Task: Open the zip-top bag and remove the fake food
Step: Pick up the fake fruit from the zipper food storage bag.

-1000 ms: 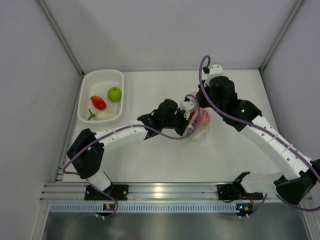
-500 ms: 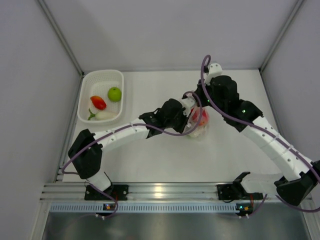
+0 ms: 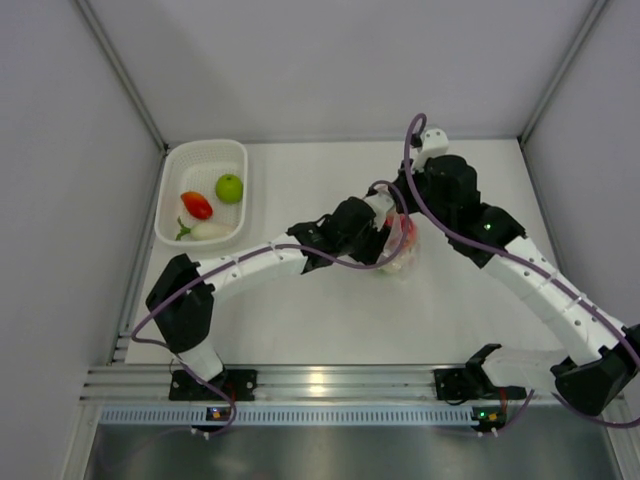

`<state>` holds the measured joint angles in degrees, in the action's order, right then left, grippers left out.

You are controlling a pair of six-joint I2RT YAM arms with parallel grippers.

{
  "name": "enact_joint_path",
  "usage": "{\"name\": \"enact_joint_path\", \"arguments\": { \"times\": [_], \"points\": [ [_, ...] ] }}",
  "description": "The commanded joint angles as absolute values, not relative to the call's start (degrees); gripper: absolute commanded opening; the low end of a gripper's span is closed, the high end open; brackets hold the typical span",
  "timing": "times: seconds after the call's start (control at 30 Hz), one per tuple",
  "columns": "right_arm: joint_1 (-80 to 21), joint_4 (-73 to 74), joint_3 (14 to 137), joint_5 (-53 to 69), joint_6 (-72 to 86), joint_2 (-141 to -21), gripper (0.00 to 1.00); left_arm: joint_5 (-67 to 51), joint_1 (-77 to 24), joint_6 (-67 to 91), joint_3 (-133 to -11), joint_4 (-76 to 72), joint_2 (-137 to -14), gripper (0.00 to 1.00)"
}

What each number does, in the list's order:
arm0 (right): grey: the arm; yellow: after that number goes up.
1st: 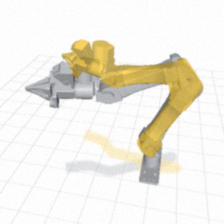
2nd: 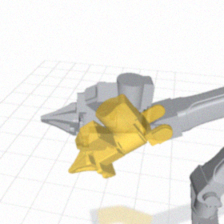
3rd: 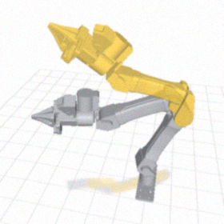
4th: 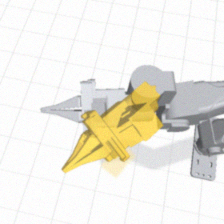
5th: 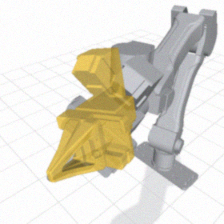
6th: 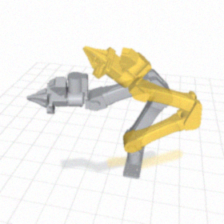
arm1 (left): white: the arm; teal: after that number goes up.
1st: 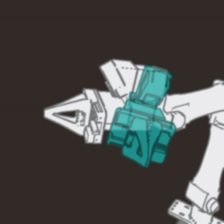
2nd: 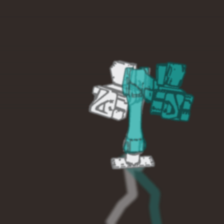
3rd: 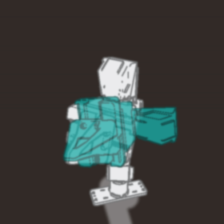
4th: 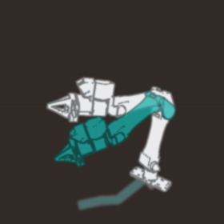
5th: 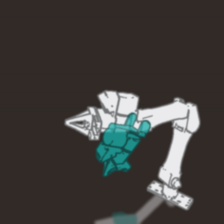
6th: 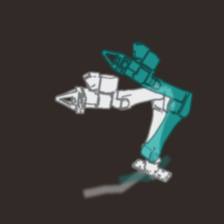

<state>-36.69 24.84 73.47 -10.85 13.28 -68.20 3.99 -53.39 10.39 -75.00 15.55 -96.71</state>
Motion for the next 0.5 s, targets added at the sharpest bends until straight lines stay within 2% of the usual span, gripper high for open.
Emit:
{"name": "enact_joint_path", "arguments": {
  "times": [0.0,0.47],
  "points": [
    [-37.62,24.7,72.51,-6.24,14.06,-65.74,0.0,8.87,-52.38,14.42,-77.87,15.47,-97.91,0.68],
    [-37.7,24.17,71.63,-4.57,14.68,-65.65,0.0,15.98,-52.56,18.45,-82.7,16.0,-95.27,0.7]
  ]
}}
